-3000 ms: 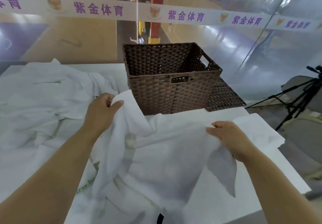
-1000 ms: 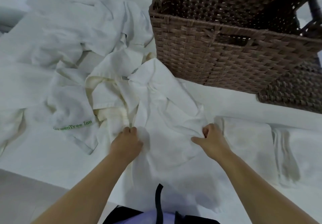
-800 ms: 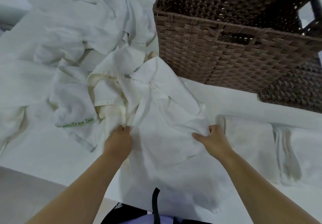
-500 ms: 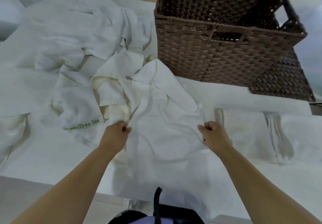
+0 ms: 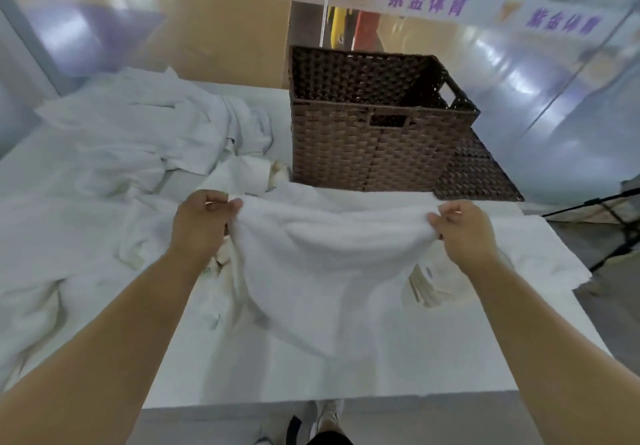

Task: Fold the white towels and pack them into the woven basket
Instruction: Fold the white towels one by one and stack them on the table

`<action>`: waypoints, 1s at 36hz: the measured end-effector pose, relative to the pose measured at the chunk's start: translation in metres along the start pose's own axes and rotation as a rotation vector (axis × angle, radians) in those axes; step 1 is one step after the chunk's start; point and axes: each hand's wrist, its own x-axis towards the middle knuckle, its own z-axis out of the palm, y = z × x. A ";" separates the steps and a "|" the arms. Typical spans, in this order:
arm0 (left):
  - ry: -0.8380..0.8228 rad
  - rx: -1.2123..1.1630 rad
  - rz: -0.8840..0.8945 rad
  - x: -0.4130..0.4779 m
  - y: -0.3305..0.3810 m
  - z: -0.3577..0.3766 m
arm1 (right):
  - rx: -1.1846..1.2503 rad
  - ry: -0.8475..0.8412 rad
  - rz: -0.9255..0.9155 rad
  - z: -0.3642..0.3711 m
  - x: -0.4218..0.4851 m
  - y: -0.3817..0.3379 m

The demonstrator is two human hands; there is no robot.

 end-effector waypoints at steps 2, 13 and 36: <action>0.030 -0.022 0.058 0.001 0.018 -0.006 | 0.062 0.044 -0.017 -0.012 -0.002 -0.011; -0.029 -0.004 0.383 -0.004 0.111 -0.034 | 0.254 0.097 -0.117 -0.060 -0.007 -0.084; -0.125 -0.032 0.532 -0.049 0.119 -0.059 | 0.203 0.226 -0.280 -0.089 -0.064 -0.094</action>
